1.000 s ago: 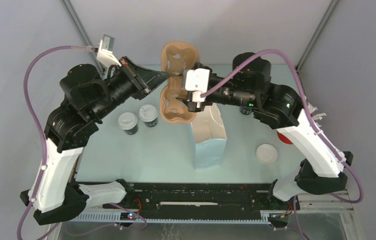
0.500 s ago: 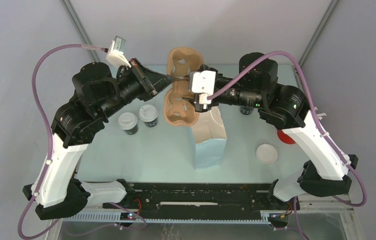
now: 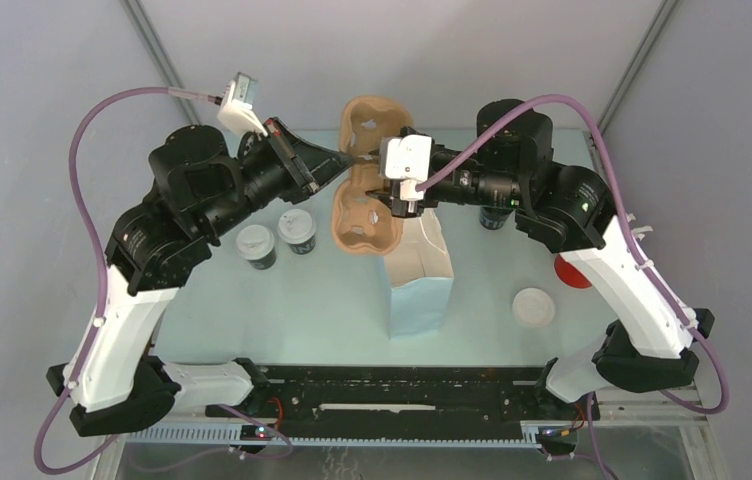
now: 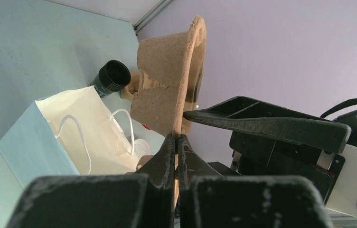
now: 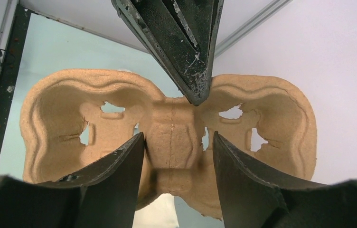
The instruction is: Pack the takeout coffee
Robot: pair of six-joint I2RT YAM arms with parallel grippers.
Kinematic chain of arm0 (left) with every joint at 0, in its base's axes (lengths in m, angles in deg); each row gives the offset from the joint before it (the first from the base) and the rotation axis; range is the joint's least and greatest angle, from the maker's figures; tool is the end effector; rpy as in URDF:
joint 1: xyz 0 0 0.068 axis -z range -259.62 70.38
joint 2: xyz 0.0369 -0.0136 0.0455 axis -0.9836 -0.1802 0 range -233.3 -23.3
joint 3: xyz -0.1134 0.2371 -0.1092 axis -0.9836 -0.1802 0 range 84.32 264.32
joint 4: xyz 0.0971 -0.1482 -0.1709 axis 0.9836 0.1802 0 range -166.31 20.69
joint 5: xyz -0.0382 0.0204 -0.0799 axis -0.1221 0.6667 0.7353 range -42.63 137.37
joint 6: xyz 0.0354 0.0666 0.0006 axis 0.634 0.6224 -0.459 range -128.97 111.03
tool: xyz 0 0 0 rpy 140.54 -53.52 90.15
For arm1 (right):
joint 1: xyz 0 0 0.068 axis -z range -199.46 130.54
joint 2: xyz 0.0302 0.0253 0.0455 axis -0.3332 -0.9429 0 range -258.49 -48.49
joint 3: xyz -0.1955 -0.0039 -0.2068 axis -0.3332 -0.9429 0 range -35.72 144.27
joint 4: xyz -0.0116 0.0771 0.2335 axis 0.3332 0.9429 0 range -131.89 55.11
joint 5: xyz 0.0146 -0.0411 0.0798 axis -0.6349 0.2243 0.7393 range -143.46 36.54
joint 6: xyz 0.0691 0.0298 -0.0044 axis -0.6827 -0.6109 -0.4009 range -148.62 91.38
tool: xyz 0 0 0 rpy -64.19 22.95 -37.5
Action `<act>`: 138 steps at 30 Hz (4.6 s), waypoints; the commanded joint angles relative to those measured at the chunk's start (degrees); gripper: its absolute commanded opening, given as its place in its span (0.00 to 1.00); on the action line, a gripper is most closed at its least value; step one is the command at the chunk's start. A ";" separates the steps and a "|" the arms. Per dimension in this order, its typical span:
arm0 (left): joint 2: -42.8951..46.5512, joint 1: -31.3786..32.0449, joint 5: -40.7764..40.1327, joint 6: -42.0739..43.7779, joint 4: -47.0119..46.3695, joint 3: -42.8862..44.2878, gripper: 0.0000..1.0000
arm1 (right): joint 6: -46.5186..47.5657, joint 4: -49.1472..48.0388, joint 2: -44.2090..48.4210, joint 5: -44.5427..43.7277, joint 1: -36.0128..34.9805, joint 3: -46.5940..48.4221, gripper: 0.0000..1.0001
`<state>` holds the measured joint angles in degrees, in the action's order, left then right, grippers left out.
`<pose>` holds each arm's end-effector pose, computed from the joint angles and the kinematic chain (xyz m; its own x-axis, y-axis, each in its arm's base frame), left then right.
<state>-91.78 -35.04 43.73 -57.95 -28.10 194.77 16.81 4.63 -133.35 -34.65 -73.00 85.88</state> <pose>0.1347 -0.1272 0.5530 -0.5454 -0.5196 -0.6577 0.3719 0.5532 -0.7454 0.1468 0.2333 0.5507 0.6060 -0.3145 -0.7307 -0.7387 0.1182 -0.6636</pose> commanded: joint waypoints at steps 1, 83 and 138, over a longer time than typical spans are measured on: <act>-0.31 0.77 -0.83 1.41 -0.93 3.65 0.00 | -1.45 -0.25 -0.39 2.41 1.21 0.48 0.62; -5.14 -8.98 30.22 5.78 -22.19 -25.49 0.00 | -38.13 -24.76 29.29 48.24 33.59 -63.07 0.49; -3.81 -9.95 40.27 -8.78 -37.59 -35.48 0.00 | -59.03 -61.19 28.97 37.99 31.82 -78.11 0.46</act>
<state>-97.64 -44.68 82.18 -66.16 -63.36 160.44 -47.88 -58.38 -104.65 1.45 -42.31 5.27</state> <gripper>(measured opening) 0.011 0.494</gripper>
